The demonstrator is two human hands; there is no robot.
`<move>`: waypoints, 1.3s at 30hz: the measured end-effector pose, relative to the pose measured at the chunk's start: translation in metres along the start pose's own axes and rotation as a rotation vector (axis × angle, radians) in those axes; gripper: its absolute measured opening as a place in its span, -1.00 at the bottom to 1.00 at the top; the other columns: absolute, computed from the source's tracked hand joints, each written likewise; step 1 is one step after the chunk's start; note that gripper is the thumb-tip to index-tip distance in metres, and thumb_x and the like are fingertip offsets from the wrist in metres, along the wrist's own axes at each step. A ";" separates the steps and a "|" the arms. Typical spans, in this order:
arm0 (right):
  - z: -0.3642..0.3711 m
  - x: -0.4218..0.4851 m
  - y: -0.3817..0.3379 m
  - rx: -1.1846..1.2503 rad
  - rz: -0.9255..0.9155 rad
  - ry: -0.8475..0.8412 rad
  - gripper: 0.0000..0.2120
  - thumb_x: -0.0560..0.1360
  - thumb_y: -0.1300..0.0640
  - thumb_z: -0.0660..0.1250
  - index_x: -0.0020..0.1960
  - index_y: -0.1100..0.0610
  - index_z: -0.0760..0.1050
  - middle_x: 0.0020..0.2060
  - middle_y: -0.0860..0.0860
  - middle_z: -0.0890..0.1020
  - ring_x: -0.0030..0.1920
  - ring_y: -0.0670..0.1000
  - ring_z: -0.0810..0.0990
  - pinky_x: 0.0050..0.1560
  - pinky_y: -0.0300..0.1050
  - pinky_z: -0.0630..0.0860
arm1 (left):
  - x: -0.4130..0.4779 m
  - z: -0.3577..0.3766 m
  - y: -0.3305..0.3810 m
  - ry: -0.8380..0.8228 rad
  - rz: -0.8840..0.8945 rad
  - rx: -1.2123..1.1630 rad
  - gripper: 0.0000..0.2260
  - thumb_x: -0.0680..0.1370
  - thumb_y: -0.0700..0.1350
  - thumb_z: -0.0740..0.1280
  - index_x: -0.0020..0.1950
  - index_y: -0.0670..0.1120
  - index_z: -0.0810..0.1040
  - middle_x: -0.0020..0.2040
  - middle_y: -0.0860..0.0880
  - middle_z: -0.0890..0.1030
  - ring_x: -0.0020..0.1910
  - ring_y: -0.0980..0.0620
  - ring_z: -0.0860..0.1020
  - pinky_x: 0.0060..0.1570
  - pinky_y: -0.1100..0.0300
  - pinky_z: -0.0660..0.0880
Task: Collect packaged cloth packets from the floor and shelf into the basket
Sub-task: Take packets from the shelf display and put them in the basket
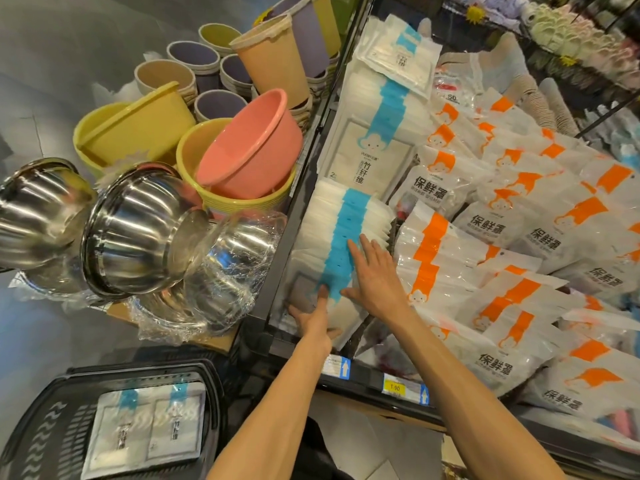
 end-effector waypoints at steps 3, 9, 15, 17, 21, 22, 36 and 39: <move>-0.003 0.004 0.001 0.028 -0.013 -0.011 -0.04 0.49 -0.16 0.42 0.63 0.05 -0.11 0.61 0.12 -0.08 0.60 0.17 -0.11 0.57 0.14 -0.11 | 0.005 0.006 0.001 -0.048 -0.010 -0.071 0.06 0.36 0.19 0.52 0.62 0.21 -0.16 0.60 -0.09 0.18 0.32 -0.27 0.45 0.00 -0.24 0.62; -0.005 0.007 -0.001 0.033 -0.050 -0.041 -0.06 0.52 -0.24 0.32 0.63 0.02 -0.19 0.61 0.13 -0.13 0.60 0.19 -0.15 0.57 0.18 -0.10 | 0.010 0.025 0.003 -0.205 -0.003 -0.273 -0.10 0.51 0.02 0.46 0.59 0.30 -0.13 0.47 -0.18 0.42 0.27 -0.28 0.54 0.18 -0.31 0.52; -0.005 0.012 0.003 0.045 -0.055 -0.062 -0.06 0.50 -0.26 0.33 0.63 -0.03 -0.16 0.61 0.12 -0.12 0.60 0.18 -0.13 0.55 0.19 -0.09 | 0.013 0.031 0.000 -0.232 0.000 -0.279 0.02 0.36 0.15 0.54 0.57 0.36 -0.10 0.45 -0.18 0.46 0.29 -0.25 0.56 0.07 -0.26 0.60; -0.002 0.013 0.002 0.017 -0.049 -0.036 -0.03 0.48 -0.28 0.34 0.63 -0.03 -0.17 0.61 0.11 -0.12 0.60 0.19 -0.14 0.55 0.20 -0.12 | 0.015 0.027 -0.001 -0.213 -0.002 -0.235 0.14 0.21 0.25 0.59 0.55 0.40 -0.14 0.47 -0.16 0.43 0.30 -0.26 0.54 0.09 -0.30 0.58; -0.001 0.010 -0.003 0.013 -0.019 0.014 -0.03 0.49 -0.29 0.33 0.63 0.00 -0.16 0.62 0.12 -0.11 0.60 0.19 -0.15 0.56 0.19 -0.16 | 0.013 0.016 0.002 -0.184 0.004 -0.154 0.07 0.29 0.28 0.54 0.57 0.37 -0.12 0.47 -0.15 0.43 0.30 -0.31 0.53 0.15 -0.30 0.55; 0.000 0.008 -0.003 0.013 -0.018 0.025 -0.04 0.50 -0.29 0.32 0.63 0.01 -0.17 0.62 0.11 -0.12 0.60 0.18 -0.16 0.56 0.18 -0.17 | 0.013 0.013 0.003 -0.165 0.012 -0.139 -0.01 0.37 0.24 0.50 0.58 0.34 -0.12 0.48 -0.15 0.42 0.30 -0.28 0.53 0.18 -0.29 0.54; 0.005 -0.001 -0.009 0.009 -0.001 0.012 -0.01 0.51 -0.26 0.33 0.63 0.12 -0.21 0.61 0.12 -0.16 0.60 0.16 -0.19 0.55 0.14 -0.18 | 0.007 0.003 0.006 -0.121 -0.026 -0.116 0.26 0.12 0.43 0.49 0.62 0.16 -0.17 0.54 -0.17 0.31 0.39 -0.33 0.42 0.22 -0.38 0.46; 0.005 -0.001 -0.008 0.012 -0.009 0.018 -0.01 0.51 -0.25 0.34 0.63 0.11 -0.19 0.61 0.11 -0.16 0.60 0.17 -0.18 0.55 0.14 -0.18 | 0.006 0.005 0.007 -0.175 -0.027 -0.167 -0.01 0.44 0.25 0.41 0.63 0.15 -0.21 0.55 -0.18 0.29 0.41 -0.33 0.41 0.24 -0.32 0.44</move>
Point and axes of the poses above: each hand's wrist, its own x-axis towards the middle knuckle, its own z-axis out of the palm, y = z × x, the point moved 7 cm from there along x, towards the middle knuckle
